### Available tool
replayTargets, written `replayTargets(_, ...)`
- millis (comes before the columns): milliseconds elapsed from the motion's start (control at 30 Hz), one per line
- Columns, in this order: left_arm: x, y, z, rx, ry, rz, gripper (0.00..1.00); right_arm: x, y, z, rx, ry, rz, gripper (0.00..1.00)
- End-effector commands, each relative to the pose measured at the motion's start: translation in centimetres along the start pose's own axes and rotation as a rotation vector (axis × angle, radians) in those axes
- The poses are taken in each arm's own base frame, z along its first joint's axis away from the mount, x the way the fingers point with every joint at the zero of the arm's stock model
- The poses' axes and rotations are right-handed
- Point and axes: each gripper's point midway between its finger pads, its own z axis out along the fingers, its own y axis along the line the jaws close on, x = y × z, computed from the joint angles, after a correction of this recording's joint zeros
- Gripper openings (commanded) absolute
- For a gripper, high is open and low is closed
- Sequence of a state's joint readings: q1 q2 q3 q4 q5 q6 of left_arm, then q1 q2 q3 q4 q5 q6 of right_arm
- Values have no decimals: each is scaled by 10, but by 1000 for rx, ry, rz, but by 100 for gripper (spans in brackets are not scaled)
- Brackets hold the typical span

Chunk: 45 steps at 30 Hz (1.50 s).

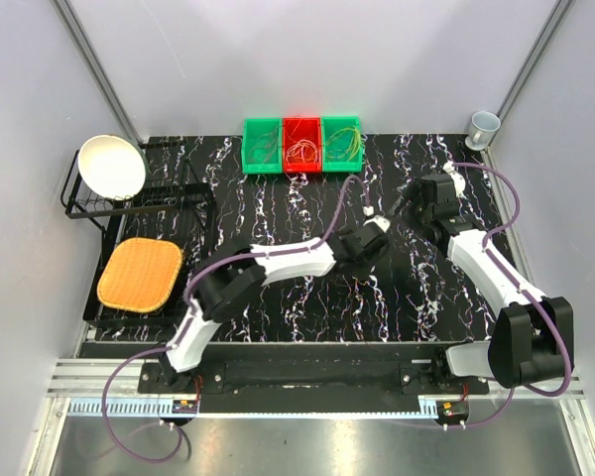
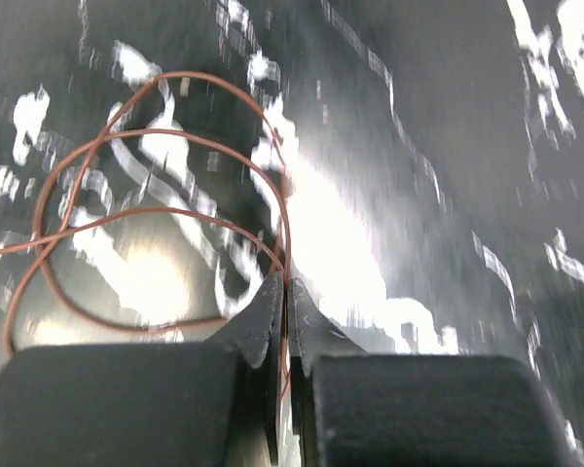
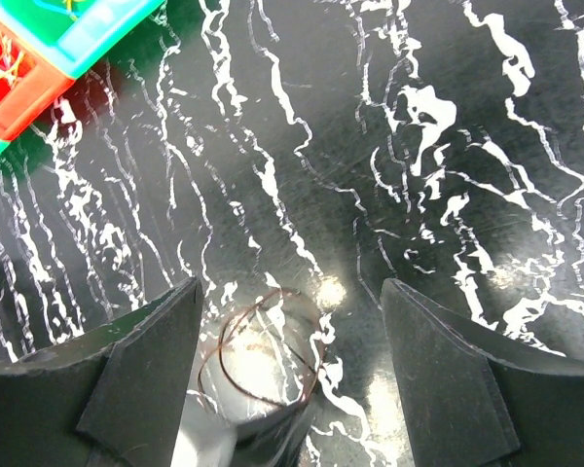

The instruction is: Untangle the cables

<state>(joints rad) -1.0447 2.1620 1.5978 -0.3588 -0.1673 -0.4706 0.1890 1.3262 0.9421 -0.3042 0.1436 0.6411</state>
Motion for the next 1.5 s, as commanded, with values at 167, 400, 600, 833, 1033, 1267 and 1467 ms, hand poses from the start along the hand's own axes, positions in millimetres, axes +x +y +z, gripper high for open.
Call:
replayTargets(167, -41, 4, -93, 204, -86, -87, 0, 1, 20, -6, -110, 22, 18, 78)
replayTargets(400, -53, 18, -128, 222, -124, -85, 0, 19, 46, -21, -263, 126, 57, 77)
replayTargets(600, -60, 27, -144, 243, -148, -77, 0, 40, 65, -34, -391, 241, 122, 77)
replayTargets(833, -53, 27, -140, 252, -133, -77, 0, 56, 87, -45, -521, 356, 220, 73)
replayTargets(1033, -52, 28, -136, 250, -131, -85, 0, 72, 86, -49, -530, 431, 254, 72)
replayTargets(1267, -40, 20, -126, 293, -91, -100, 0, 92, 72, -40, -463, 444, 221, 71)
replayTargets(1467, -17, 22, -110, 300, -50, -132, 0, 111, 36, -27, -319, 446, 143, 71)
